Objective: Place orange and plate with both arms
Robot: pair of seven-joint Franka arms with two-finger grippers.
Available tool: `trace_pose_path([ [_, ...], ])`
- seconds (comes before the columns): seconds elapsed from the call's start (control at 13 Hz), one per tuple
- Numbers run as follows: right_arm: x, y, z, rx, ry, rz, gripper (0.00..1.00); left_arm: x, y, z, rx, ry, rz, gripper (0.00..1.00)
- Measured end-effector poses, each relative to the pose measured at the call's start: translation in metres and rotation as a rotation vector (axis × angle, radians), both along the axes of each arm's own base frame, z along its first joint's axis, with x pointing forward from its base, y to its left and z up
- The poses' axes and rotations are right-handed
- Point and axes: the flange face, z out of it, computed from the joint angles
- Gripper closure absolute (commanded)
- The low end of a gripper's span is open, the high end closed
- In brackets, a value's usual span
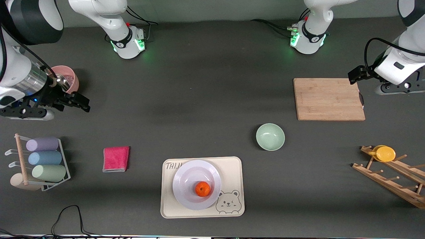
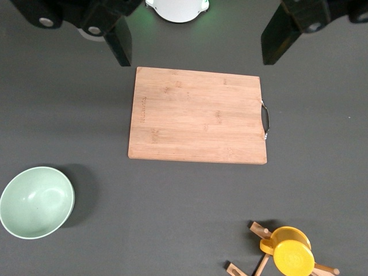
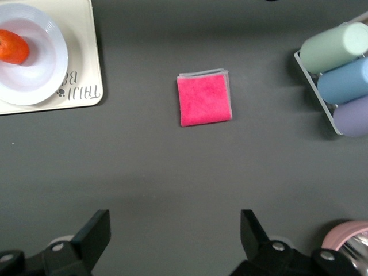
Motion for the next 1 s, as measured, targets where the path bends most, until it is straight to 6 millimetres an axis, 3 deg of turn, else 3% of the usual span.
trace_pose_path([
  [0.31, -0.009, -0.023, -0.002, 0.001, 0.026, -0.04, 0.0, 0.003, 0.01, 0.009, -0.019, -0.018, 0.012, 0.0],
  [0.61, -0.008, -0.029, -0.011, 0.002, 0.041, -0.052, 0.0, 0.018, 0.013, 0.009, -0.023, 0.013, 0.019, 0.0],
  [0.84, -0.006, -0.056, -0.013, 0.018, 0.05, -0.105, 0.0, 0.023, 0.014, 0.006, -0.023, 0.023, 0.02, 0.0],
  [1.0, -0.008, -0.053, -0.004, 0.036, 0.07, -0.142, 0.0, 0.023, 0.011, 0.007, -0.023, 0.026, 0.017, 0.0],
])
